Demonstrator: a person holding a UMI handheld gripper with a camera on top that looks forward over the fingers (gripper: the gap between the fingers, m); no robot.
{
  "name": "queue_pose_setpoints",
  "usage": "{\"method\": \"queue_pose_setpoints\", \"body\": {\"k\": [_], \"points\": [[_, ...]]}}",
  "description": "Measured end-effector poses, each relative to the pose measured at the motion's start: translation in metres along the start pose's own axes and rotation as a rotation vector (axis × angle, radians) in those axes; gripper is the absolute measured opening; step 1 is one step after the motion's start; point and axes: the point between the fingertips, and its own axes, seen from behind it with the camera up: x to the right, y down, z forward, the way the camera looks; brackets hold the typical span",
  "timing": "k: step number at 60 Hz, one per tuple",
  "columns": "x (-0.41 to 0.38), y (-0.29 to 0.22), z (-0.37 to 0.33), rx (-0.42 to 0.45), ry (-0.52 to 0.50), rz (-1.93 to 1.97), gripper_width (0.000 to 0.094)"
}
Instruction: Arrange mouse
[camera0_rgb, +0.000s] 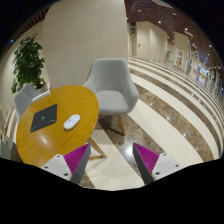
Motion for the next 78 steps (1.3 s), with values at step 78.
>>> {"method": "queue_pose_setpoints", "body": {"k": [78], "points": [[-0.219, -0.002, 0.184, -0.003, -0.215, -0.279, 0.0868]]}}
